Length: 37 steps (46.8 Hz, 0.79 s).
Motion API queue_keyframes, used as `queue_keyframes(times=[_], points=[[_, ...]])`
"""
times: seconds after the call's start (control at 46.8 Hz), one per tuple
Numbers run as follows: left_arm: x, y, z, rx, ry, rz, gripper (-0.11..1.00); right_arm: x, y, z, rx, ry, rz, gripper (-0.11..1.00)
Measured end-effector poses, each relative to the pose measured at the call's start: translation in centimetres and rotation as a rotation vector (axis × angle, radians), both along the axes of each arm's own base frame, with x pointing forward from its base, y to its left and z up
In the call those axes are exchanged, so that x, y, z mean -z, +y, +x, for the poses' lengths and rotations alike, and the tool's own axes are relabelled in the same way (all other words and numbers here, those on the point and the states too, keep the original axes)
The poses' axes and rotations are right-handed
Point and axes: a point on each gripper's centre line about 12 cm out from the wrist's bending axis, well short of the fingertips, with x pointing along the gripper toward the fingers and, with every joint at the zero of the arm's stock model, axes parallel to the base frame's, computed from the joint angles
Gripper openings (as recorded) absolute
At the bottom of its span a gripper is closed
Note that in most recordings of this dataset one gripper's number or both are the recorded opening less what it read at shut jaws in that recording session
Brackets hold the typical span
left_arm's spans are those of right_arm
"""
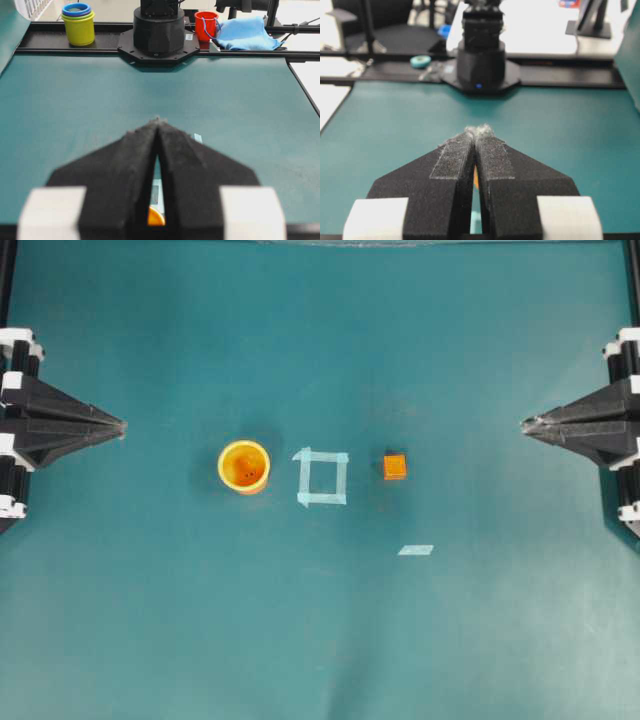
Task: Move the block backward with right arm.
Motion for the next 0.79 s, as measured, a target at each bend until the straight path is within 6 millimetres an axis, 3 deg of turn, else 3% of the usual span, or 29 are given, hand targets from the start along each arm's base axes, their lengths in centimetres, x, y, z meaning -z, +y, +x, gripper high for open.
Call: queue_keyframes(times=[0.663,0.791], points=[[0.3,0.0,0.3,0.001,0.109,-0.014,0.00,0.5,-1.0,1.7,0.048,0.181,0.020,0.01],[0.3,0.0,0.3,0.001,0.110,-0.015,0.00,0.7,-1.7,2.7,0.074,0.209,0.026,0.18]])
